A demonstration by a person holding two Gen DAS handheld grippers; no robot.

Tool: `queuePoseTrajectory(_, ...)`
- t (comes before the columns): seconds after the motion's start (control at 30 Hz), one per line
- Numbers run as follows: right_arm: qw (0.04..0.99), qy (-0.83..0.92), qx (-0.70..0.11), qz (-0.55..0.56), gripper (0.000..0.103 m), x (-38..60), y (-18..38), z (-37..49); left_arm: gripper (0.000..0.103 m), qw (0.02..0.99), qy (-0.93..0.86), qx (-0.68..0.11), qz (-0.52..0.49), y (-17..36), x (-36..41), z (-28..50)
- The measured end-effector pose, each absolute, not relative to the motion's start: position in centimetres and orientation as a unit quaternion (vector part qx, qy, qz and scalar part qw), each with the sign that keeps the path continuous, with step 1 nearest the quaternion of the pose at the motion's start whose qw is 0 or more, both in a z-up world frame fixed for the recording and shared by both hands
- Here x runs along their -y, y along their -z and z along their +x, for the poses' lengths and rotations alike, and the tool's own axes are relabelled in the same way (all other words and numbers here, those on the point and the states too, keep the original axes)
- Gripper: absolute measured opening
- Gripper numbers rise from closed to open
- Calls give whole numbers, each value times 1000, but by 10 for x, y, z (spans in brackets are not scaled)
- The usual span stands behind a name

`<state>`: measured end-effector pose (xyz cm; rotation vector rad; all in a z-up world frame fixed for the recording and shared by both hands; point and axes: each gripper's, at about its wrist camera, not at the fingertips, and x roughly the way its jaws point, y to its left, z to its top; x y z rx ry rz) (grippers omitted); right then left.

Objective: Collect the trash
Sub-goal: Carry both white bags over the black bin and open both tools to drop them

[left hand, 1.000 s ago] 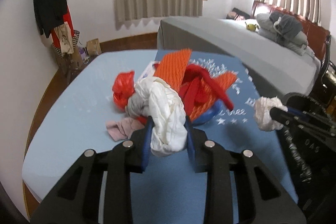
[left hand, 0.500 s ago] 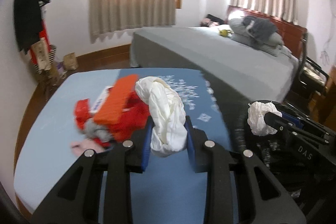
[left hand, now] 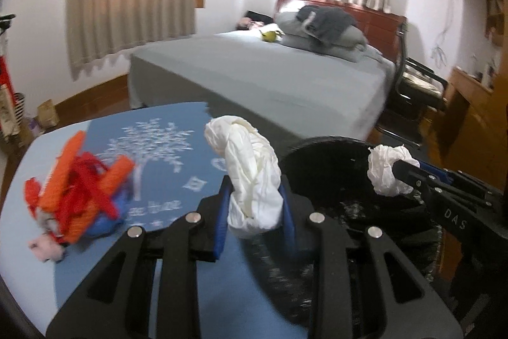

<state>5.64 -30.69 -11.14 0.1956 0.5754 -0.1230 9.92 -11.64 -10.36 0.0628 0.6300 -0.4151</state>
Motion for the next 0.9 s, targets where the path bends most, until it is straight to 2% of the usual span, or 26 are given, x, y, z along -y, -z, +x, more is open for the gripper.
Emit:
queuePoseTrajectory(0.33,948,106,-281,109,27,347,114,47,28,913,252,-318,41,121,165,102)
queuePoseTrajectory(0.4,947,110,-281,109,29,351,116,45,31,909,262,-323,40,124,169,104)
queuePoseTrajectory(0.47,946,115,-281,109,30,353,116,45,40,905,271,-325,38,125,171,106)
queuePoseTrajectory(0.53,946,121,-280,109,36,352,116,44,51,905,274,-324,35,125,169,106)
queuePoseTrajectory(0.6,946,127,-278,108,54,351,115,45,58,908,268,-320,32,125,164,106)
queuePoseTrajectory(0.63,946,129,-276,106,58,351,114,44,61,911,262,-318,32,124,159,107)
queuePoseTrajectory(0.67,947,131,-274,105,68,350,113,44,65,913,257,-316,33,123,154,107)
queuePoseTrajectory(0.7,948,134,-270,102,83,348,112,43,68,917,247,-311,34,121,148,107)
queuePoseTrajectory(0.77,950,143,-260,94,98,344,109,42,78,926,224,-302,37,118,134,106)
queuePoseTrajectory(0.9,955,126,-252,88,98,329,103,49,86,938,183,-292,37,109,106,106)
